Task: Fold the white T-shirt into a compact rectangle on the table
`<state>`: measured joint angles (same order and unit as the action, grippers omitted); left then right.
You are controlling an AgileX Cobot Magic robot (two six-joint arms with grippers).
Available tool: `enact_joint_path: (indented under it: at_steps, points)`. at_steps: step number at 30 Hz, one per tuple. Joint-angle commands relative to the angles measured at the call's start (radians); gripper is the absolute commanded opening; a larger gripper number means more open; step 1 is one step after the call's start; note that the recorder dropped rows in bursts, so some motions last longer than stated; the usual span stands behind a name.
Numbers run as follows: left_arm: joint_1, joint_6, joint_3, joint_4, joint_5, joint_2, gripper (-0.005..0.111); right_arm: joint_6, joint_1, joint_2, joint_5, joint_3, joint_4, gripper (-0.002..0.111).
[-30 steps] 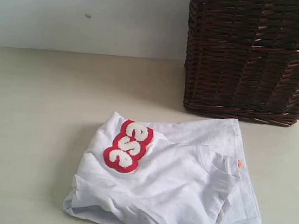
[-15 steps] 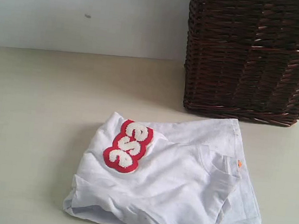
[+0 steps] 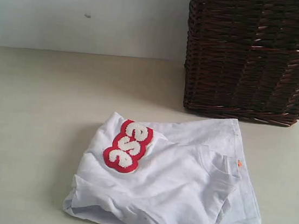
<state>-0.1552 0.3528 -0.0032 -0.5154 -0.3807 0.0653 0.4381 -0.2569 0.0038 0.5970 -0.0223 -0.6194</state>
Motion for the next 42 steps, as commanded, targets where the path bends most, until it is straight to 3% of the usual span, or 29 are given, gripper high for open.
enact_joint_path:
  at_steps: [1, 16, 18, 20, 26, 34, 38, 42]
  points:
    - [-0.002, -0.047, 0.003, 0.06, 0.019, -0.007, 0.0, 0.005, 0.001, -0.004, -0.003, 0.005, -0.003, 0.0]
    - [-0.002, -0.043, 0.003, 0.063, 0.019, -0.007, 0.0, 0.005, -0.001, -0.004, -0.003, 0.004, -0.003, 0.0]
    - [-0.002, -0.043, 0.003, 0.063, 0.019, -0.007, 0.0, 0.005, -0.013, 0.099, 0.002, -0.038, -0.01, 0.0]
    - [-0.002, -0.043, 0.003, 0.063, 0.019, -0.007, 0.0, 0.005, -0.013, 0.367, -0.035, -0.122, -0.077, 0.0]
    - [-0.002, -0.043, 0.003, 0.063, 0.019, -0.007, 0.0, 0.005, 0.07, 0.947, -0.233, -0.356, -0.55, 0.0]
    - [-0.002, -0.043, 0.003, 0.063, 0.019, -0.007, 0.0, 0.01, 0.07, 1.143, -0.332, -0.427, -0.624, 0.0]
    - [-0.002, -0.043, 0.003, 0.063, 0.019, -0.007, 0.0, 0.298, 0.07, 1.204, -0.222, -0.431, -0.585, 0.0]
    - [-0.002, -0.043, 0.003, 0.063, 0.019, -0.007, 0.0, 0.889, 0.07, 1.327, 0.172, -0.494, -0.583, 0.0]
